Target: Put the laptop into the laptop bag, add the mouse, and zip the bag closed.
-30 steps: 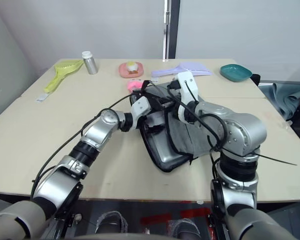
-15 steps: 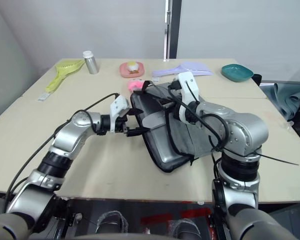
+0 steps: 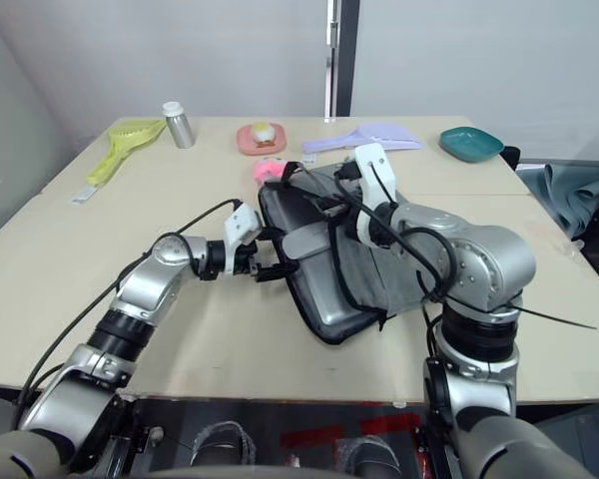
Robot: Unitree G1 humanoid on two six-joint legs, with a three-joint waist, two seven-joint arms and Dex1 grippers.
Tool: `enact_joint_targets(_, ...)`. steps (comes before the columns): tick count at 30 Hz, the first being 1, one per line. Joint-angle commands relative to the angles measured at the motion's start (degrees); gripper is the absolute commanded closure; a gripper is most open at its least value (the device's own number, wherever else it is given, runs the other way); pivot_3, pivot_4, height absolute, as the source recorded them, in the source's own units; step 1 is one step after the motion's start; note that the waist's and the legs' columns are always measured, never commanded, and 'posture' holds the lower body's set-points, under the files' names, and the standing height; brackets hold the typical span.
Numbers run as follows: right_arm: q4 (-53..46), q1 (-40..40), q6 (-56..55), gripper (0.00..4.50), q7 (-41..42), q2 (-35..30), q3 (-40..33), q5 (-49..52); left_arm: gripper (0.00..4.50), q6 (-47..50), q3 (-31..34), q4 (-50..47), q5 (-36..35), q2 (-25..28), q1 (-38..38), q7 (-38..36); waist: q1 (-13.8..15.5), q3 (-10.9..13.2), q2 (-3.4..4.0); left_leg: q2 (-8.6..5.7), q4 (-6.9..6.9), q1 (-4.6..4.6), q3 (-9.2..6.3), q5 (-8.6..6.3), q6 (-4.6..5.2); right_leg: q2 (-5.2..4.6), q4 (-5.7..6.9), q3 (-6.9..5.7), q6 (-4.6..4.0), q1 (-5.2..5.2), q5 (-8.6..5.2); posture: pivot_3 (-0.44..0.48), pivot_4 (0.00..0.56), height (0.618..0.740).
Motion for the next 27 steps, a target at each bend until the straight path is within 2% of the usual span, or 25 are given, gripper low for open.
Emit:
enact_joint_targets(1,-3.49,-1.03,-0.98,4.50,0.55,-0.31,-0.45,0.80,0.02,-1.63,0.41,1.92,0.57,-0.99,-1.74,1.10,-0.04,0.00,0.00,0.00,0.00,0.00,0.01,0.00,0.00,0.00,-0.01,0.00,0.00,0.00,0.00,0.000,0.150,0.740)
enact_joint_targets(5,-3.51,-1.03,-0.96,4.50,0.45,-0.36,-0.47,0.68,0.02,-2.70,-0.15,4.31,1.01,-1.86,-2.16,0.93,-0.02,0.00,0.00,0.00,0.00,0.00,0.00,0.00,0.01,0.00,0.00,0.02,0.01,0.00,0.01,0.000,0.150,0.740)
enact_joint_targets(8,-3.56,-1.00,-0.98,4.50,0.46,-0.43,-0.49,0.61,0.83,-2.56,0.16,5.75,0.82,-3.11,-2.58,1.27,0.02,0.00,0.00,0.00,0.00,0.00,0.00,0.00,0.01,0.00,-0.01,0.02,0.02,0.00,0.01,0.000,0.150,0.740)
enact_joint_targets(11,-3.72,-0.91,-1.00,4.50,0.42,-0.39,-0.47,0.65,1.89,-3.02,0.32,6.51,0.97,-4.29,-2.97,1.73,0.07,0.00,0.00,0.00,0.00,-0.01,0.00,0.00,0.01,0.00,0.00,0.02,0.02,0.00,0.01,0.000,0.150,0.740)
enact_joint_targets(21,-4.02,-0.69,-1.01,4.50,0.47,-0.10,-0.31,0.73,1.93,-3.54,0.05,7.43,1.84,-6.75,-4.12,3.69,-0.01,0.00,0.00,0.00,0.00,-0.01,0.00,0.00,0.01,0.00,0.00,0.03,0.01,0.00,0.01,0.000,0.150,0.740)
enact_joint_targets(27,-3.98,-0.64,-1.16,4.50,0.32,0.32,0.01,0.66,1.93,-5.79,-0.42,12.15,3.38,-9.18,-6.16,5.08,0.08,0.00,0.00,0.00,0.01,-0.01,-0.01,0.01,0.02,0.00,0.00,0.03,0.01,0.00,0.01,0.000,0.150,0.740)
